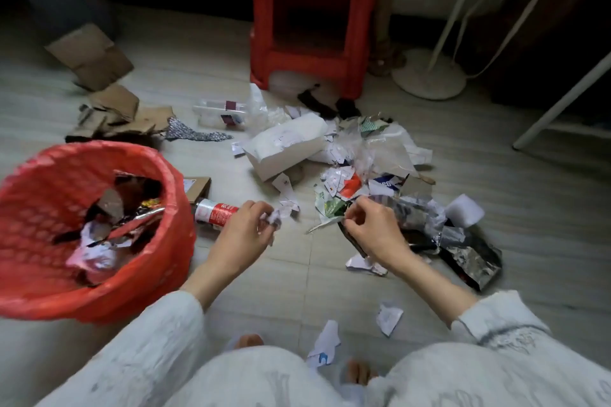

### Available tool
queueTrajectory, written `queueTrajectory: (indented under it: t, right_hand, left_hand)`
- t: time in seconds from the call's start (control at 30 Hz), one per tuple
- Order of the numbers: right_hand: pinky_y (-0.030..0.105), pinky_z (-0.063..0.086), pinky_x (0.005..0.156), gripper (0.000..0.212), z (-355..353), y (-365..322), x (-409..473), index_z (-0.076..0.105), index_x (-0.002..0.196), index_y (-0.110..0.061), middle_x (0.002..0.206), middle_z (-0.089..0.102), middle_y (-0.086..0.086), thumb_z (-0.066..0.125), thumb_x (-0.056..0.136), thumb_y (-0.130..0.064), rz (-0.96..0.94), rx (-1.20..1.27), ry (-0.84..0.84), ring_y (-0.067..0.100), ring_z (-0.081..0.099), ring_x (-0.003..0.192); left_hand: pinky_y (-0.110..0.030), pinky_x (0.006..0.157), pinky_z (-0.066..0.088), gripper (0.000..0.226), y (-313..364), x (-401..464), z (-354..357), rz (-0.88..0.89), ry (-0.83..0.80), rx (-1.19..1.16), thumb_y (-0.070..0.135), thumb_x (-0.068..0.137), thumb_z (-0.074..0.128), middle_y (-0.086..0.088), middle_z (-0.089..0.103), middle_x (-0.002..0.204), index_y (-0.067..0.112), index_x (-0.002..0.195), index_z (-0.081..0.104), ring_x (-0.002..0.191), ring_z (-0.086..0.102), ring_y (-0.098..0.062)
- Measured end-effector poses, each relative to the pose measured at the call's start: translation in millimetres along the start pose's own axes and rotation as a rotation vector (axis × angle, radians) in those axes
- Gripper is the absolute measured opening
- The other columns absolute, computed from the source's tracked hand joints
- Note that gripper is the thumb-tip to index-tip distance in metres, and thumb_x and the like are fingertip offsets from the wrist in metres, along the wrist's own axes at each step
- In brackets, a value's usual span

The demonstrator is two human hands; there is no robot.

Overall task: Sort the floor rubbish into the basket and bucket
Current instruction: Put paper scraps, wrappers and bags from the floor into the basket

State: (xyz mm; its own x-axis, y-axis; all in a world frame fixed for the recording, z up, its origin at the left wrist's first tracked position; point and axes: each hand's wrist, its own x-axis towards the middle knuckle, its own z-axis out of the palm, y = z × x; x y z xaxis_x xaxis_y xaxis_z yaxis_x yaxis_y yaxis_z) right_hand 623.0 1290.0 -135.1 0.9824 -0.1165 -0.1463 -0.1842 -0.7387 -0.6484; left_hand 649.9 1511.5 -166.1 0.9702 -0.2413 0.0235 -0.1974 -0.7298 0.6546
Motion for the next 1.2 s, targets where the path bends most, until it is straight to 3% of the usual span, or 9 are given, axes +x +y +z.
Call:
queueTrajectory:
  t: [0.23, 0.37, 0.47, 0.57, 0.67, 0.83, 0.93, 1.03, 1.2]
  right_hand:
    - [0.017, 0.036, 0.062, 0.003, -31.8, -109.0, 13.2, 0.062, 0.08, -0.005, 0.074, 0.06, 0.001, 0.063, 0.08, -0.002, -0.316, -0.01, 0.024, 0.014, 0.054, 0.071]
    - [0.023, 0.045, 0.068, 0.003, -32.4, -180.1, 17.2, 0.062, 0.08, -0.002, 0.078, 0.065, 0.008, 0.065, 0.08, 0.0, -0.525, -0.008, 0.005, 0.016, 0.056, 0.07]
    - [0.022, 0.044, 0.061, 0.003, -14.1, -225.3, 16.0, 0.061, 0.079, 0.0, 0.074, 0.061, 0.007, 0.064, 0.08, 0.001, -0.676, -0.016, -0.03, 0.017, 0.053, 0.067]
    - [0.017, 0.031, 0.052, 0.015, 17.2, -259.9, 12.2, 0.056, 0.07, -0.006, 0.069, 0.051, 0.001, 0.057, 0.077, 0.007, -0.828, -0.093, -0.099, 0.017, 0.044, 0.064]
    - [0.024, 0.03, 0.06, 0.023, 50.7, -279.2, 9.4, 0.046, 0.068, -0.012, 0.071, 0.05, 0.004, 0.05, 0.076, 0.01, -0.917, -0.153, -0.197, 0.018, 0.043, 0.068]
    - [0.024, 0.031, 0.064, 0.007, 101.5, -284.3, 9.6, 0.055, 0.08, -0.002, 0.088, 0.06, 0.013, 0.053, 0.079, 0.004, -0.982, -0.249, -0.383, 0.022, 0.049, 0.077]
    - [0.027, 0.032, 0.071, 0.012, 120.3, -278.1, 8.4, 0.055, 0.094, -0.001, 0.1, 0.057, 0.014, 0.057, 0.082, -0.004, -0.989, -0.318, -0.488, 0.027, 0.05, 0.091]
    - [0.031, 0.036, 0.078, 0.018, 133.0, -266.2, 8.2, 0.055, 0.1, -0.002, 0.105, 0.054, 0.014, 0.059, 0.083, -0.009, -0.981, -0.343, -0.587, 0.029, 0.05, 0.098]
    - [0.029, 0.042, 0.083, 0.032, 144.9, -255.0, 14.6, 0.06, 0.11, -0.007, 0.108, 0.062, 0.01, 0.066, 0.082, -0.021, -0.947, -0.336, -0.718, 0.025, 0.056, 0.1]
  left_hand:
    - [-0.029, 0.076, 0.037, 0.013, 5.0, -8.3, -93.0, 0.043, 0.341, 0.055, 0.01, 0.082, 0.065, -0.012, 0.061, 0.09, 0.007, 0.095, 0.063, 0.085, 0.056, -0.028]
    - [-0.039, 0.079, 0.042, 0.018, -20.6, -19.5, -150.3, -0.117, 0.504, 0.131, 0.012, 0.08, 0.066, -0.014, 0.062, 0.094, 0.009, 0.097, 0.065, 0.091, 0.055, -0.033]
    - [-0.035, 0.079, 0.042, 0.019, -44.6, -37.0, -179.1, -0.275, 0.553, 0.103, 0.011, 0.08, 0.067, -0.017, 0.061, 0.094, 0.007, 0.098, 0.067, 0.09, 0.057, -0.034]
    - [-0.031, 0.083, 0.041, 0.03, -68.0, -54.9, -194.7, -0.4, 0.468, 0.064, 0.014, 0.076, 0.073, -0.017, 0.059, 0.1, 0.009, 0.105, 0.066, 0.093, 0.058, -0.032]
    - [-0.035, 0.092, 0.045, 0.046, -89.1, -69.1, -206.9, -0.466, 0.337, 0.055, 0.022, 0.073, 0.077, -0.015, 0.061, 0.111, 0.017, 0.116, 0.063, 0.1, 0.059, -0.03]
    - [-0.022, 0.081, 0.041, 0.039, -104.0, -77.7, -231.4, -0.385, 0.464, 0.012, 0.002, 0.086, 0.056, -0.003, 0.058, 0.116, 0.019, 0.121, 0.06, 0.087, 0.061, -0.017]
    - [-0.025, 0.097, 0.04, 0.052, -113.4, -76.3, -237.1, -0.304, 0.325, -0.045, -0.005, 0.086, 0.049, -0.002, 0.051, 0.129, 0.026, 0.128, 0.052, 0.111, 0.056, -0.017]
    - [-0.022, 0.108, 0.024, 0.066, -125.1, -74.9, -229.5, -0.259, 0.144, 0.064, -0.009, 0.084, 0.047, -0.005, 0.039, 0.144, 0.035, 0.132, 0.043, 0.136, 0.033, -0.018]
    - [-0.023, 0.11, 0.023, 0.052, -134.4, -75.4, -205.2, -0.336, 0.07, 0.062, -0.007, 0.088, 0.039, -0.006, 0.032, 0.147, 0.022, 0.13, 0.05, 0.138, 0.028, -0.019]
